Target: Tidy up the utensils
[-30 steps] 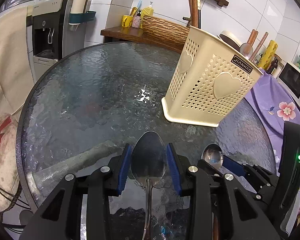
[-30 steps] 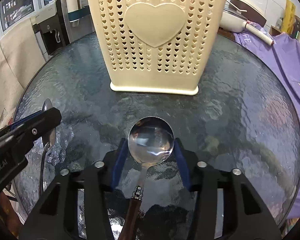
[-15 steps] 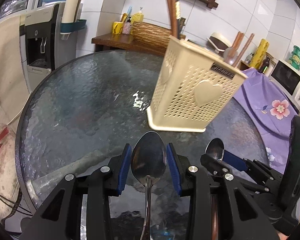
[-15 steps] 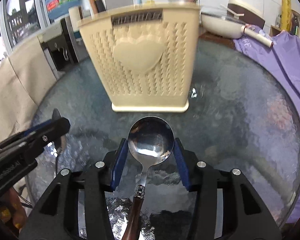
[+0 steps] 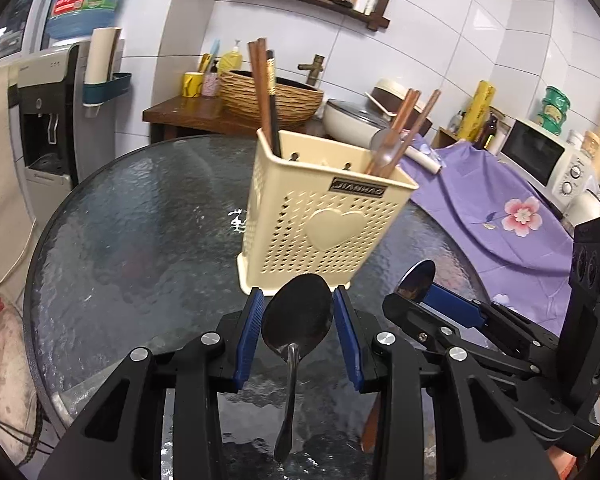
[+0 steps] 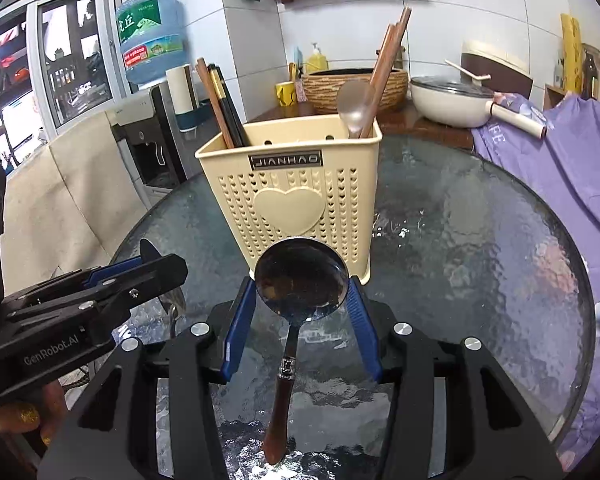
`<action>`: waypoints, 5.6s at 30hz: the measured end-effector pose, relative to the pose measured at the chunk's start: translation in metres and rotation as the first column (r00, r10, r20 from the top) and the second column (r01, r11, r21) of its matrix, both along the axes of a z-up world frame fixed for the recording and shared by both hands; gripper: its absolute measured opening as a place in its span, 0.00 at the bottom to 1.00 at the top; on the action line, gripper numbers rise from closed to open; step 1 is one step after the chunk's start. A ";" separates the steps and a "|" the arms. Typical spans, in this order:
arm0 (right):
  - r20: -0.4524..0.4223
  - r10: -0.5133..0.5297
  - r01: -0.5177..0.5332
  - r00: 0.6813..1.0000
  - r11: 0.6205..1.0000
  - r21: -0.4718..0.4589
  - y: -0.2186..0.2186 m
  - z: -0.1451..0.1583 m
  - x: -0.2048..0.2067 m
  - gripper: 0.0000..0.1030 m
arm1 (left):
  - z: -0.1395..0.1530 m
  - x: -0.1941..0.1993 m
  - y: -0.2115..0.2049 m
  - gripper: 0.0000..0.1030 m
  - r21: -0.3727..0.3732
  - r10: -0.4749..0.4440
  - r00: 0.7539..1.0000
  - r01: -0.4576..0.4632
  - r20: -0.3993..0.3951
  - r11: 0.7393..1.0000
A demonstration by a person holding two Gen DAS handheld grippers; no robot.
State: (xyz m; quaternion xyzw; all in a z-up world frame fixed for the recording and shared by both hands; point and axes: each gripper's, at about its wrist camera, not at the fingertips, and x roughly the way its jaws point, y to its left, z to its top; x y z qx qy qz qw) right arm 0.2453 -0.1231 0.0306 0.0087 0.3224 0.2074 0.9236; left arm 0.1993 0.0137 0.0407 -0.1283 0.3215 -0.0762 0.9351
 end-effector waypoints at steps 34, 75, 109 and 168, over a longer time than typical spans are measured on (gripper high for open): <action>-0.015 0.101 -0.101 0.995 0.992 -0.070 0.008 -0.001 0.016 0.44 | 0.035 -0.004 0.019 0.34 -0.022 0.010 0.997 -0.009 0.074 1.000; -0.251 0.669 -0.715 0.699 0.649 -0.259 0.162 -0.089 0.011 0.45 | 0.021 -0.020 0.135 0.34 -0.083 0.204 0.978 -0.200 0.044 0.976; 0.047 0.372 -0.375 0.927 0.923 0.087 0.030 0.040 0.010 0.45 | 0.037 -0.007 0.036 0.34 -0.026 0.008 0.997 -0.006 0.079 1.000; 0.178 0.037 -0.065 0.983 0.986 0.156 -0.016 0.046 0.100 0.45 | 0.040 0.078 0.008 0.54 -0.044 0.030 0.983 -0.022 0.184 0.999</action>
